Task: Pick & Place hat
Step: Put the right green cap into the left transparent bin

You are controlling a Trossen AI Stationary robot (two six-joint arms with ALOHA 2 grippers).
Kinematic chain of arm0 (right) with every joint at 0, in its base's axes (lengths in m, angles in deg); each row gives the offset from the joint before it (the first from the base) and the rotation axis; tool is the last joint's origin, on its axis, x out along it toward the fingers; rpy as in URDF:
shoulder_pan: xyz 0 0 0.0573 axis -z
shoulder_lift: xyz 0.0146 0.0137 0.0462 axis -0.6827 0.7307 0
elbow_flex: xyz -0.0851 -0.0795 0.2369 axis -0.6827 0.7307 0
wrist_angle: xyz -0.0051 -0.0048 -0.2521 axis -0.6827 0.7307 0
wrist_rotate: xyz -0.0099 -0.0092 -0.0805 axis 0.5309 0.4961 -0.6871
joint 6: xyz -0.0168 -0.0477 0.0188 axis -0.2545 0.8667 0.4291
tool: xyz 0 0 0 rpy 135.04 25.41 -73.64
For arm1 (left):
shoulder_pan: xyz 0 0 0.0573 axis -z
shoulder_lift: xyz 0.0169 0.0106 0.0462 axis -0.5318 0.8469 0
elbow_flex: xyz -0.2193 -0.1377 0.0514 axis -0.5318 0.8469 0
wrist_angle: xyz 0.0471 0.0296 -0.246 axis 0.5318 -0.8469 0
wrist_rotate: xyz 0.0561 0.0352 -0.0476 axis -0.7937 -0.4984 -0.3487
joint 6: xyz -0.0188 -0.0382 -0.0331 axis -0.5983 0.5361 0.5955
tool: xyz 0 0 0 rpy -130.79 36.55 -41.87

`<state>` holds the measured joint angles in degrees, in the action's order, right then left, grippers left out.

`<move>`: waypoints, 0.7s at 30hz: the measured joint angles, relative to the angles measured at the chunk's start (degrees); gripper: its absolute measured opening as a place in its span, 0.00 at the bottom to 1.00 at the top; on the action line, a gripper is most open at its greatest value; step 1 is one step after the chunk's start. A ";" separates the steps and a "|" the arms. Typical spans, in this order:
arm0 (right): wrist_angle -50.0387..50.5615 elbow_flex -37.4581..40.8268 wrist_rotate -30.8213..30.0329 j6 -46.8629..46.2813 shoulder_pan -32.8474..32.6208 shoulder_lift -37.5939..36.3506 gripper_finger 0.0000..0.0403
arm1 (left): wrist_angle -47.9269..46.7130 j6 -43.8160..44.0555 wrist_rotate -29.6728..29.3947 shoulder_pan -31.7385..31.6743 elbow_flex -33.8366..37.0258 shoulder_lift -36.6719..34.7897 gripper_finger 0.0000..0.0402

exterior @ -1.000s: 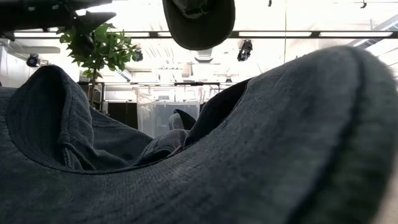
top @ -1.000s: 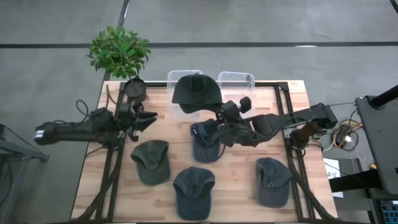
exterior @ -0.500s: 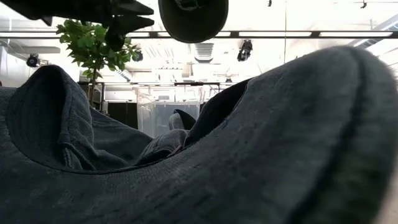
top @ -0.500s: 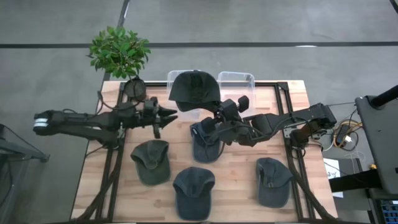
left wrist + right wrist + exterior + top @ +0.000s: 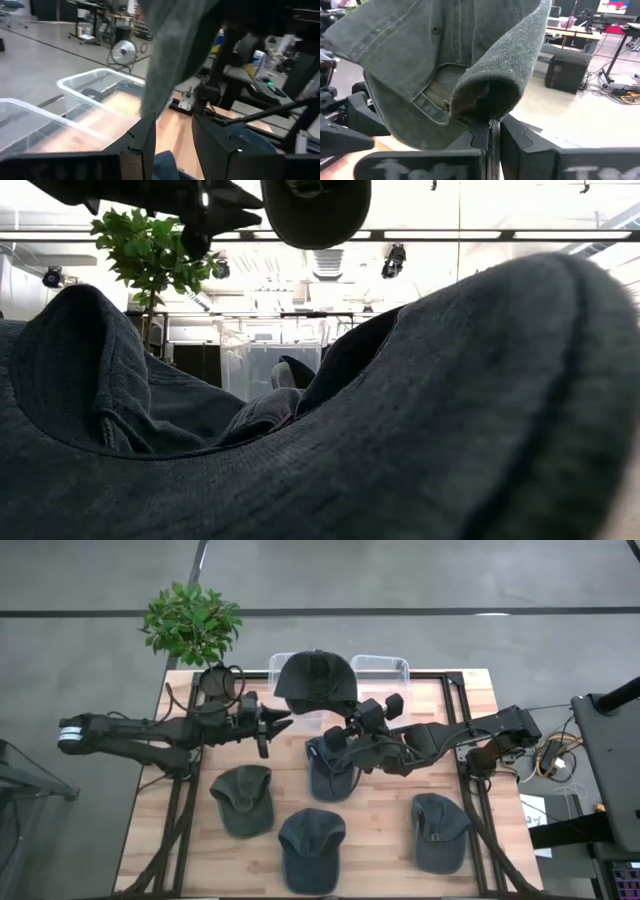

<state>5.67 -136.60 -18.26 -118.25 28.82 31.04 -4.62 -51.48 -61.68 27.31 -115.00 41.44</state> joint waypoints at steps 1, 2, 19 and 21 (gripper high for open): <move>-0.06 0.00 -0.01 -0.01 0.00 -0.02 0.03 | -0.20 0.02 -0.38 0.00 -0.01 0.05 0.30; -0.07 0.00 -0.01 -0.03 0.00 0.04 0.03 | -0.31 0.02 -0.89 0.00 -0.09 0.12 0.30; -4.90 -0.09 0.44 0.28 0.02 3.30 0.03 | -0.04 -0.05 -8.23 0.00 -1.63 1.30 0.30; -6.05 -0.09 2.39 0.23 0.05 3.30 0.03 | -0.30 -0.19 -8.27 0.00 -2.06 1.83 0.30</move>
<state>-0.37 -136.69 -15.87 -118.02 28.86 34.34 -4.92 -51.67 -69.95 27.31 -117.06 43.26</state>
